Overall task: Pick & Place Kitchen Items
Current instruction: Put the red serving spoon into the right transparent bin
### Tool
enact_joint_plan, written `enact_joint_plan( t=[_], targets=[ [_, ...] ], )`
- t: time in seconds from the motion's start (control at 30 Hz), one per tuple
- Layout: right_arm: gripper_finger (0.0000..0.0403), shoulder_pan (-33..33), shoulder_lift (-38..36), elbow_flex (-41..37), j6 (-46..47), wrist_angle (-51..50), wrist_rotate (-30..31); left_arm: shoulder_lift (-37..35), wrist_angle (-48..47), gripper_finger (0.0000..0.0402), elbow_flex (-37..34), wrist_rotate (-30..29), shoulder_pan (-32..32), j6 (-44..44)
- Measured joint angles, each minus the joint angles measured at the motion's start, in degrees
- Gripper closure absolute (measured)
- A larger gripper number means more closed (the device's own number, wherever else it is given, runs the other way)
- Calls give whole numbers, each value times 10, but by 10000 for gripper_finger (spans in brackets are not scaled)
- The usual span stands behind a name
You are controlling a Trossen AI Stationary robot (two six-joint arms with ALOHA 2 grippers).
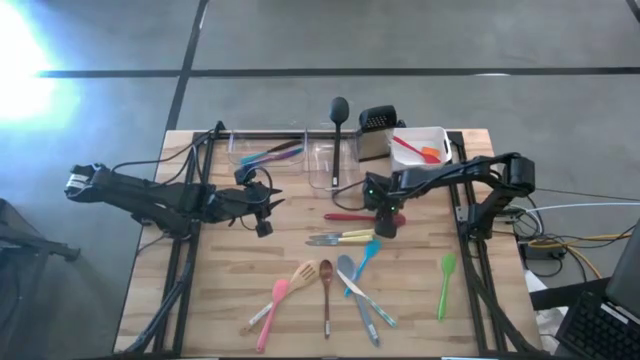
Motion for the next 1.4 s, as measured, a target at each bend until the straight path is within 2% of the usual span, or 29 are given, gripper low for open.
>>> enact_joint_plan(
  t=[0.17,0.4,0.5,0.63,0.83,1.13,1.27,1.4],
  targets=[
    [259,1,-2,-2,-1,2,37,0,-1,290,0,0,0,0],
    [371,1,-11,-5,-1,2,43,0,-2,290,0,0,0,0],
    [376,-1,-22,-5,5,-3,21,0,-2,290,0,0,0,0],
    [398,2,-64,-8,15,-31,24,0,-2,290,0,0,0,0],
    [399,3,-145,-10,34,-78,35,0,-2,290,0,0,0,0],
    [392,3,-219,-21,68,-104,43,0,5,290,0,0,0,5],
    [359,3,-228,-35,61,-103,43,0,5,290,0,0,0,5],
    [303,3,-215,-46,52,-77,43,0,7,290,0,0,0,5]
  ],
)
